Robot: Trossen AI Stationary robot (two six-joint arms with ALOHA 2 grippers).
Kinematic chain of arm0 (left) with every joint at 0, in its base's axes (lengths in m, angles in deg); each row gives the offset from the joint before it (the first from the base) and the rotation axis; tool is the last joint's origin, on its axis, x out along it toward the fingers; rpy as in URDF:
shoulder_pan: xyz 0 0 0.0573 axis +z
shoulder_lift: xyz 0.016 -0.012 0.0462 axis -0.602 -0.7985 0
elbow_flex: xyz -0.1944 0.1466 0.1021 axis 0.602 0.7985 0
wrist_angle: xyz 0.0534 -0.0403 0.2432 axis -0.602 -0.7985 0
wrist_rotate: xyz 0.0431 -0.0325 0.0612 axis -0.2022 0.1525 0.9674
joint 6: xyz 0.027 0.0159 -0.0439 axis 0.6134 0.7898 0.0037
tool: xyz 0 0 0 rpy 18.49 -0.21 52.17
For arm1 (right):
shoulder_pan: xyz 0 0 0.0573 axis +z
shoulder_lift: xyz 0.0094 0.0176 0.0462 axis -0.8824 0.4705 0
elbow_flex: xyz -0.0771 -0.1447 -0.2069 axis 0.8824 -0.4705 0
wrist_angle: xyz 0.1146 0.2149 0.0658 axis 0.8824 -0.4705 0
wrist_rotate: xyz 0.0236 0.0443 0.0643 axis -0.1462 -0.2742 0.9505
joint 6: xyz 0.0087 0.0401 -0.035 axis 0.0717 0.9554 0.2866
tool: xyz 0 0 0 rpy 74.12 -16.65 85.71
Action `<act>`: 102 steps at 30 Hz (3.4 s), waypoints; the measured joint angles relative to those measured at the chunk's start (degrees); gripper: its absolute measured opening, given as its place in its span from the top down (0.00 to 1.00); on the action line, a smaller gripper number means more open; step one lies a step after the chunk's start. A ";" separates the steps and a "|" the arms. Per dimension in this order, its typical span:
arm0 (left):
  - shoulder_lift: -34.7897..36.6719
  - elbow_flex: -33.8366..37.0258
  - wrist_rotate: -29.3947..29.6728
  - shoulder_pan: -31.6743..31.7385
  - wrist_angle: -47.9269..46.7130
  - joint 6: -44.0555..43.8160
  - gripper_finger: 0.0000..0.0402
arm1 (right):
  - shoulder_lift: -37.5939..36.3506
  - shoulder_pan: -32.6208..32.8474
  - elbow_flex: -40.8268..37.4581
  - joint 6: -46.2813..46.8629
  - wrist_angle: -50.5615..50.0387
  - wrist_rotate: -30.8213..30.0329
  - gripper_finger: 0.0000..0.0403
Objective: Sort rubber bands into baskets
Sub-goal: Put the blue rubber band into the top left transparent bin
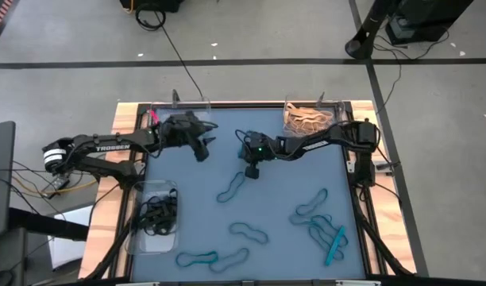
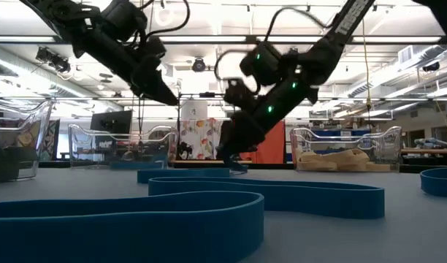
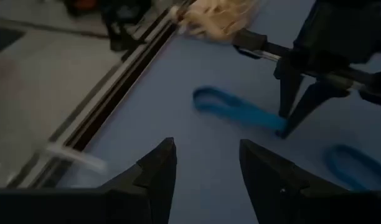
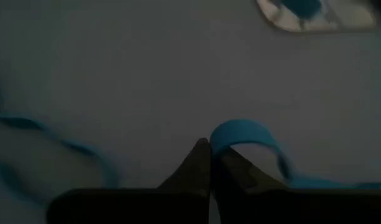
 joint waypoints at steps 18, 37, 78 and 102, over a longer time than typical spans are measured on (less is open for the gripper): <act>-12.70 0.02 -2.90 -11.60 22.32 9.31 0.56 | -16.53 12.01 0.07 -0.32 -7.21 -1.25 0.98; -15.13 0.00 -11.72 -17.57 33.11 9.43 0.56 | -21.67 13.85 0.09 -2.36 -2.53 -1.04 0.98; -10.15 -1.51 5.45 -3.27 18.12 -1.83 0.96 | -17.05 14.08 -1.75 9.23 -11.71 -12.04 0.45; 0.68 -1.51 25.09 9.15 -1.65 -3.12 0.96 | 1.95 14.66 -1.77 8.23 9.14 3.57 0.42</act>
